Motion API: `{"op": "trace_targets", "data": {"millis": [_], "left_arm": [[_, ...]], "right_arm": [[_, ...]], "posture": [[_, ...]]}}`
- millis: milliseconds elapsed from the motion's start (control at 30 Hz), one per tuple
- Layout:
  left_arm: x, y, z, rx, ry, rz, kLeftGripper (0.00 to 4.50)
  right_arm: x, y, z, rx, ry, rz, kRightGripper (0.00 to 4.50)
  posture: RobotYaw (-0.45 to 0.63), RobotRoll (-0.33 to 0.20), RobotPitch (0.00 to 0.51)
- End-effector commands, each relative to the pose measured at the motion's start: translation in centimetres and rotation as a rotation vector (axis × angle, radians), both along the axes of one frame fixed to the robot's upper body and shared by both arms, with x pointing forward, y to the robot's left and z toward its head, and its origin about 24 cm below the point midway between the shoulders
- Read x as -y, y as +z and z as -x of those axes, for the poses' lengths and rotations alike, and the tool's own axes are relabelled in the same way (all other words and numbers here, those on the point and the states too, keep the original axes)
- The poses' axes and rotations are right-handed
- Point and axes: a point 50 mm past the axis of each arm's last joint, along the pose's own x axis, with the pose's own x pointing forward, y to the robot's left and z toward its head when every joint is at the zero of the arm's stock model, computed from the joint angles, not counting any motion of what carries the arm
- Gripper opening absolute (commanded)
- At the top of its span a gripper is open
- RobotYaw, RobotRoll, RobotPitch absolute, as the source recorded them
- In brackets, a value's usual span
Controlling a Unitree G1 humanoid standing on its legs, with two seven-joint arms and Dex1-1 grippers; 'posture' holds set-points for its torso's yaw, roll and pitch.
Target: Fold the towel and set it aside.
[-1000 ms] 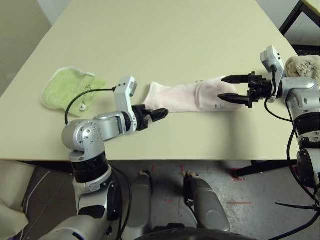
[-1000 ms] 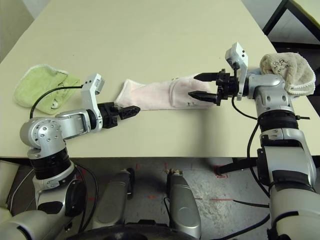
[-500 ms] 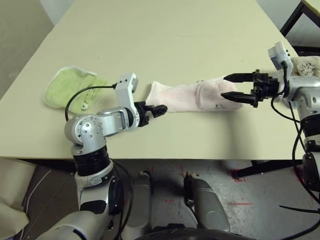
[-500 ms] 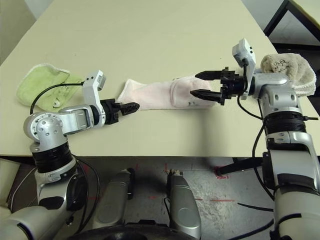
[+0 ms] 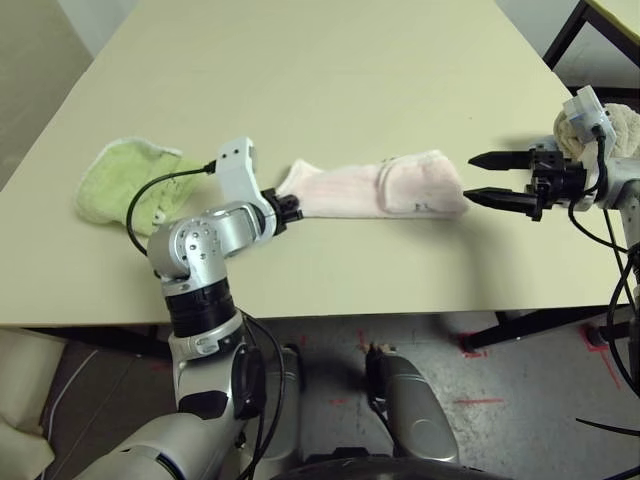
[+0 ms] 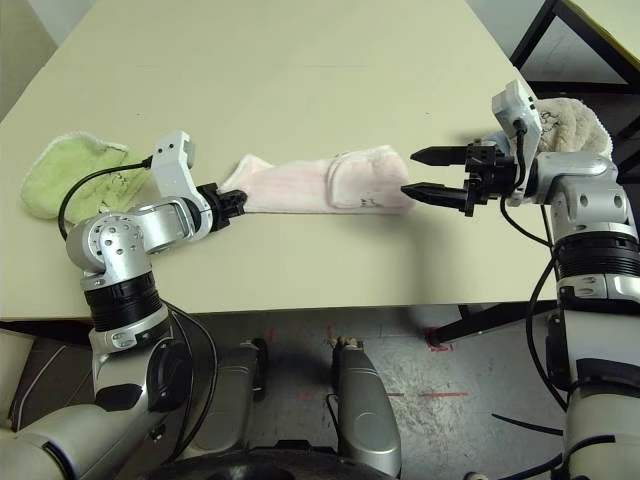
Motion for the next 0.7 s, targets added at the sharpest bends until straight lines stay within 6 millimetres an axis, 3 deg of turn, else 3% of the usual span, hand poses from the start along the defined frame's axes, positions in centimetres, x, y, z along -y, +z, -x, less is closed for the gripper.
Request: {"op": "trace_targets", "data": {"millis": [33,267,433,700], "left_arm": [[0.1,1.0,0.2,0.058,-0.007,-0.068,0.01],[1.4,3.5,0.1,0.179,-0.111,-0.158,0.01],[5.8,5.6,0.4,0.293,-0.39,-0.253,0.01],[11.5,5.8,-0.3,0.314,-0.654,-0.303,0.01]], "right_arm": [[1.0,0.0,0.3,-0.001,-0.018,0.006,4.5],[1.0,-0.8,0.2,-0.014,-0.019,0.03,4.5],[0.7,-1.6,-0.1,-0.016,-0.033,0.051,4.5],[0.8,-3.1,-0.4,-0.043,-0.073,0.043,4.5]], "posture": [[0.1,0.0,0.165],[0.1,0.0,0.16],[0.11,0.0,0.159],[0.09,0.0,0.155]]}}
